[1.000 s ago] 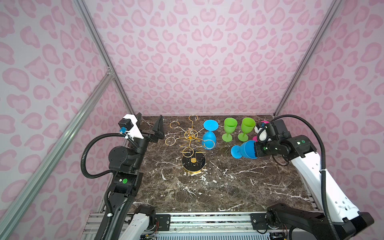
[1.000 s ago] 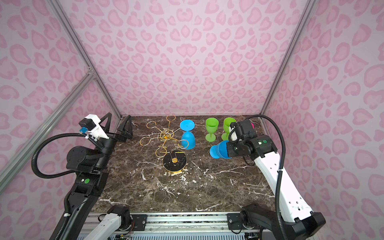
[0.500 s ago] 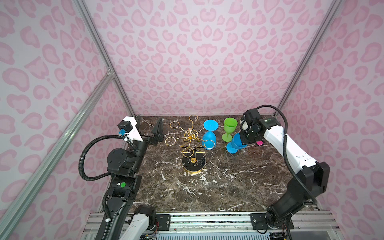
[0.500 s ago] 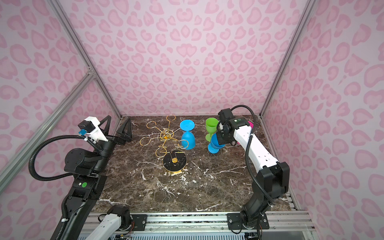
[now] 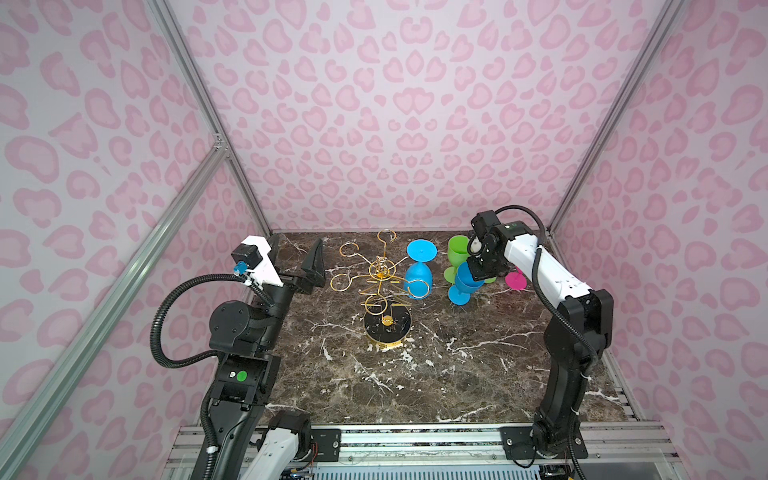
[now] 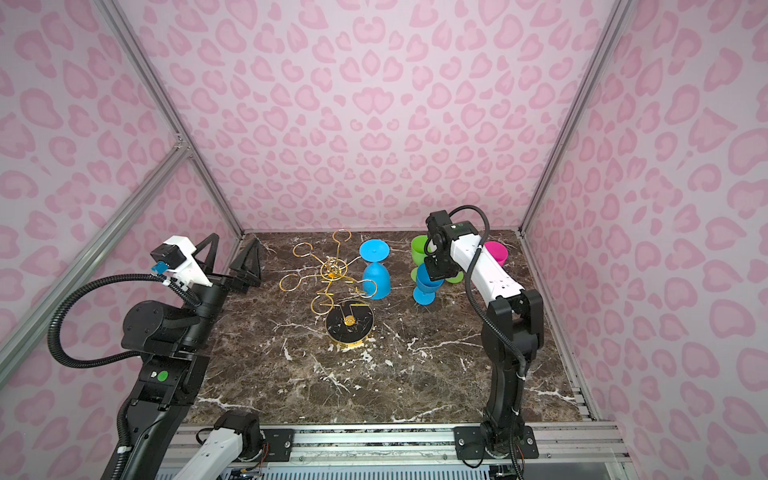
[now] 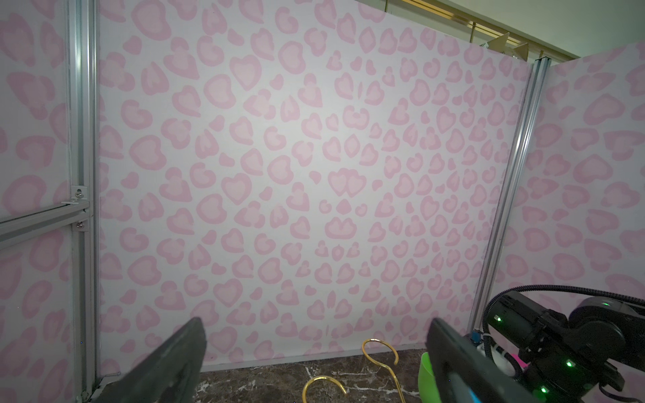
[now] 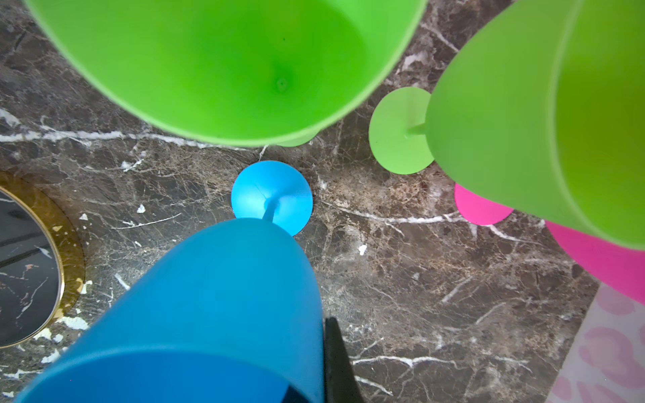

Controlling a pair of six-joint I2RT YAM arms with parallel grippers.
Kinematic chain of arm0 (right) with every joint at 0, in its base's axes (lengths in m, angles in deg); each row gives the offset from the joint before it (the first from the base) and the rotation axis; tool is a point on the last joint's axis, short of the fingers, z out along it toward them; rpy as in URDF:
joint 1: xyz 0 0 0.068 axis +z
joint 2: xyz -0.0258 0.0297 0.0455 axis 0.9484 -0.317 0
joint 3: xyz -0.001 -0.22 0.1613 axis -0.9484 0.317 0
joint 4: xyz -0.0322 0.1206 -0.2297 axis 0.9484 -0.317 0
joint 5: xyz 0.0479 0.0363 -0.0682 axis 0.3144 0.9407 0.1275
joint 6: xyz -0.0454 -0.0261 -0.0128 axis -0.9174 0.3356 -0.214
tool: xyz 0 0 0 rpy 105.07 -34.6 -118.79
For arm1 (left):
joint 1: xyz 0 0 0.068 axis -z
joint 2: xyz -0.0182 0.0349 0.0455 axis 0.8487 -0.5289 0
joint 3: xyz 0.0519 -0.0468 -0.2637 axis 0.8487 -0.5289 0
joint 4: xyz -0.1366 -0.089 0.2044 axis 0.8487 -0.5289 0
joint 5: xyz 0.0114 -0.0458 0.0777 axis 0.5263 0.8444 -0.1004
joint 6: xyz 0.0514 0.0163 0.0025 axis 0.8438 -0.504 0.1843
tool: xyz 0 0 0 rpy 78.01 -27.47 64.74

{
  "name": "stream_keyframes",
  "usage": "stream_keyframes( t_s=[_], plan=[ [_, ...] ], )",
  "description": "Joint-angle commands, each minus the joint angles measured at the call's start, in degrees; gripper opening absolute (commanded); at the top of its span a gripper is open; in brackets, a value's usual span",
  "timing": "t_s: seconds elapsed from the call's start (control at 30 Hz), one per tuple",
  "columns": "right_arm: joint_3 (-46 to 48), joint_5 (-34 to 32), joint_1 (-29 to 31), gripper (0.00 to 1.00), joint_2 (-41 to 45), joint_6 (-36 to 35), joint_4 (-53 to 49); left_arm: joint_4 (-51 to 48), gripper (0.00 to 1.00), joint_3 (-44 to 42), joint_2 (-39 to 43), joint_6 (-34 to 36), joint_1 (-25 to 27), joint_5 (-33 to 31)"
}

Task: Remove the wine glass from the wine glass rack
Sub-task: 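Lower the blue glass upright beside the lime-green glasses with the right gripper, then open and lift the right gripper off the placed blue glass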

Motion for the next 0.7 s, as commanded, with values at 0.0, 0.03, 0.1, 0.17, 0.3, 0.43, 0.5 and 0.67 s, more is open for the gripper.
stream_keyframes(
  t_s=[0.0, 0.03, 0.1, 0.17, 0.3, 0.43, 0.5, 0.67],
  plan=[
    [-0.9, 0.8, 0.0, 0.08, -0.8, -0.7, -1.9, -0.3, 1.00, 0.9, 0.2, 0.5, 0.0, 0.0],
    [-1.2, 0.7, 0.0, 0.11, -0.9, -0.7, -2.0, -0.4, 1.00, 0.9, 0.2, 0.5, -0.1, 0.0],
    [-1.7, 0.5, 0.0, 0.18, -0.8, -0.6, -2.2, -0.5, 1.00, 1.0, 0.2, 0.4, 0.0, -0.1],
    [-1.9, -0.1, 0.0, 0.25, -0.1, -0.4, -2.0, -0.5, 1.00, 1.0, 0.2, 0.2, -0.1, -0.1],
    [-3.2, 1.5, 0.0, 0.37, 3.0, 0.0, -1.1, -0.6, 1.00, 0.9, 0.4, 0.0, 0.0, -0.4],
    [-6.8, 3.3, -0.1, 0.40, 5.6, 0.2, -2.1, -0.5, 1.00, 0.9, 0.5, 0.0, 0.0, -1.1],
    [-8.1, 4.1, 0.0, 0.40, 7.5, 0.5, -2.1, -0.7, 1.00, 1.0, 0.5, 0.0, -0.1, -0.4],
    [-5.0, 11.2, -0.2, 0.41, 15.5, 3.6, 3.2, -0.9, 1.00, 1.0, 0.7, -0.1, -0.1, -0.3]
  ],
)
